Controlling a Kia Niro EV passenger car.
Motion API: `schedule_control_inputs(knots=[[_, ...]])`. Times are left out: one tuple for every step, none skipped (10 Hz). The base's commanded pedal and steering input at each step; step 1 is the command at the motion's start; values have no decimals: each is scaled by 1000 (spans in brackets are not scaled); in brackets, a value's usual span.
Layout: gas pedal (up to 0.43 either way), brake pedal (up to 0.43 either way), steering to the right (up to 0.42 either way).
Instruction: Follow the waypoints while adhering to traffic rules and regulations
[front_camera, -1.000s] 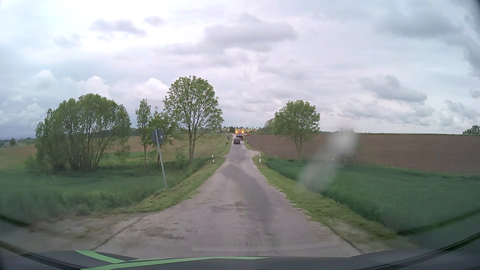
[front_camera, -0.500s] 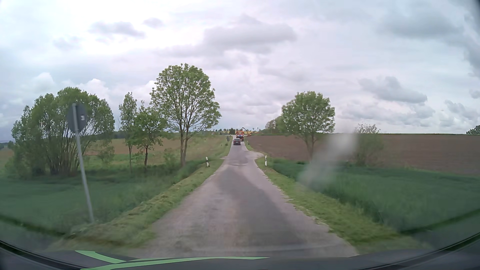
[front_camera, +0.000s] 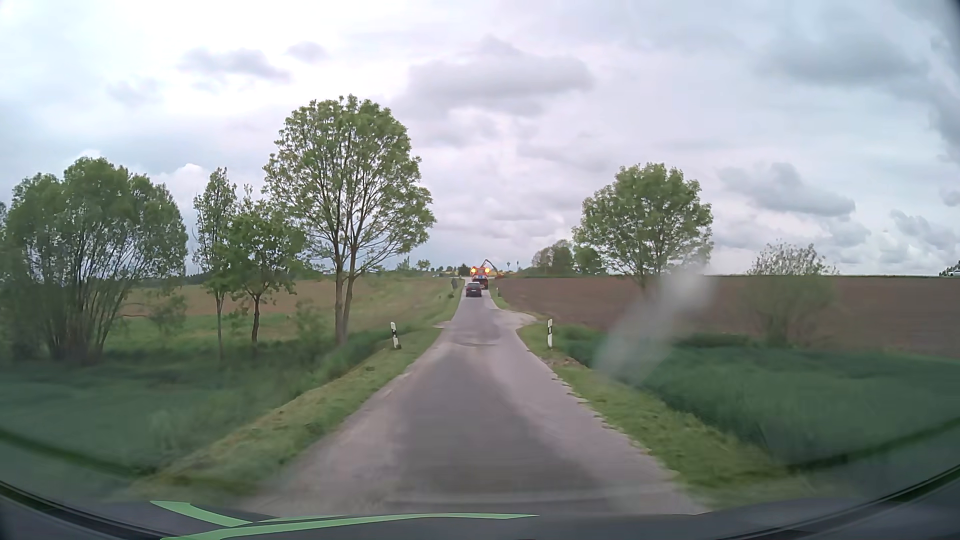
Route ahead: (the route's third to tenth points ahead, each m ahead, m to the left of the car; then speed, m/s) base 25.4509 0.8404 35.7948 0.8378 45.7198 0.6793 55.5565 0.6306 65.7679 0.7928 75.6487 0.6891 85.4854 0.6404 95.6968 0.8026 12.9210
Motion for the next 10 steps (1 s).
schedule_control_inputs(knots=[[0,116,1],[0,116,2],[0,116,3],[0,110,4],[0,116,4],[0,116,4],[0,116,4],[0,116,4],[0,116,4],[0,116,4]])
